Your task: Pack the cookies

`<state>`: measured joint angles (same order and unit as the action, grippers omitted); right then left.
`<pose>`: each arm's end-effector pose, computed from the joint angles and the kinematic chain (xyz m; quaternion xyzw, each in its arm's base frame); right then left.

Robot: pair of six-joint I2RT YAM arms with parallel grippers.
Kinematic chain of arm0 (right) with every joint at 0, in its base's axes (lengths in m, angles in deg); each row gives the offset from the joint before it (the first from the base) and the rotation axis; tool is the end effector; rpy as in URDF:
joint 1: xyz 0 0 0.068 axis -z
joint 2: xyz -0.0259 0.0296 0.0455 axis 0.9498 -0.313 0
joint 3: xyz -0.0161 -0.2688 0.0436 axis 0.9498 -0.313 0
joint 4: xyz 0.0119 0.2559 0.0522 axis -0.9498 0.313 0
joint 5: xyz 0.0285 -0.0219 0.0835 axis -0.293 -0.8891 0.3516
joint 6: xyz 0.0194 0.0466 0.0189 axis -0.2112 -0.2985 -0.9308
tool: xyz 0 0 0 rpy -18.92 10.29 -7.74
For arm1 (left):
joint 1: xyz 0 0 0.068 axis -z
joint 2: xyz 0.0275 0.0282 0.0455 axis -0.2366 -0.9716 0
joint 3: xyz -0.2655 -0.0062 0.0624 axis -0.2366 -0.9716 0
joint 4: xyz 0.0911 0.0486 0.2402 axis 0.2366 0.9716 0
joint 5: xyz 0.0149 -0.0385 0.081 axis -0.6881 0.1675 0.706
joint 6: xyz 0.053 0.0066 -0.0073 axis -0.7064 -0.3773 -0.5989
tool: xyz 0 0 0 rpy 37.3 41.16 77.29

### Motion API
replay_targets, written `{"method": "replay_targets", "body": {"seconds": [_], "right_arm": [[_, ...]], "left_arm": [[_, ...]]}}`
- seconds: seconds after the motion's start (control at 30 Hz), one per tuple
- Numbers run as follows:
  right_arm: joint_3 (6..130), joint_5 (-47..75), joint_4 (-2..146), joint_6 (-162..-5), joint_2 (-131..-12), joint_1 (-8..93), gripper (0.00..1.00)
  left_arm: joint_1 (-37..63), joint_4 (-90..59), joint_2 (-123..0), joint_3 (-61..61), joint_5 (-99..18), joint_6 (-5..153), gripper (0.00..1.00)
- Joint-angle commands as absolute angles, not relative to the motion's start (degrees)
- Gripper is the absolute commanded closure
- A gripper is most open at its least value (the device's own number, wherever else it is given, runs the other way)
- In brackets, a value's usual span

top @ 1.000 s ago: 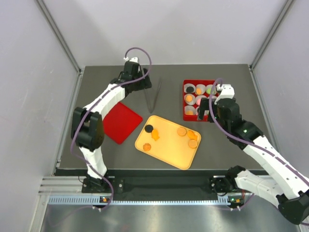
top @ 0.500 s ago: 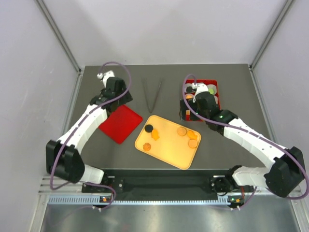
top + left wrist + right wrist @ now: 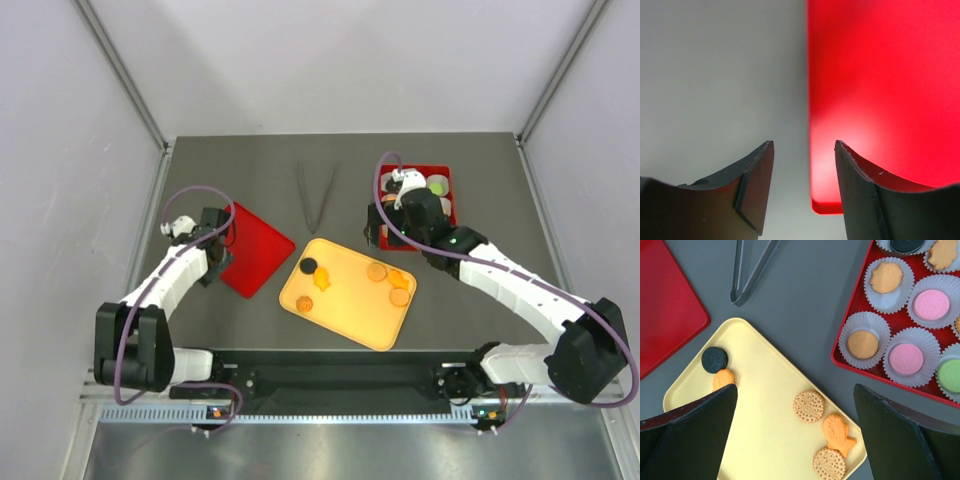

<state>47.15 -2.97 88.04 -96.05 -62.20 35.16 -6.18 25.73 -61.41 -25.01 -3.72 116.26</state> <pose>0.2281 0.1622 0.2899 -0.0944 0.8745 0.1589 0.4484 0.2378 -0.0143 0.2098 -0.4152 0.8557 0.1107 0.2885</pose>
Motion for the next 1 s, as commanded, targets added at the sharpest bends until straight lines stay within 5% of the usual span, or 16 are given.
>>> {"method": "replay_targets", "body": {"seconds": [0.0, 0.3, 0.43, 0.57, 0.97], "right_arm": [[46.9, -2.5, 84.2, -96.7, -60.6, 34.3, 0.00], [45.6, -2.6, 83.4, -96.5, -59.8, 34.3, 0.00], [45.2, -2.4, 83.2, -96.5, -59.5, 34.3, 0.00], [44.9, -2.4, 82.9, -96.5, -59.3, 34.3, 0.00], [47.0, -0.2, 83.5, -96.1, -61.7, 34.3, 0.00]], "left_arm": [[-8.1, 19.8, -62.8, -27.1, -7.8, 118.5, 0.44], [-9.6, 14.1, -70.1, -29.4, -9.1, 120.9, 0.56], [-10.2, 13.1, -71.7, -29.7, -8.7, 121.3, 0.70], [-10.5, 12.0, -71.6, -30.2, -8.7, 119.5, 1.00], [-10.6, 12.2, -56.3, -26.9, -10.3, 103.0, 1.00]]}}
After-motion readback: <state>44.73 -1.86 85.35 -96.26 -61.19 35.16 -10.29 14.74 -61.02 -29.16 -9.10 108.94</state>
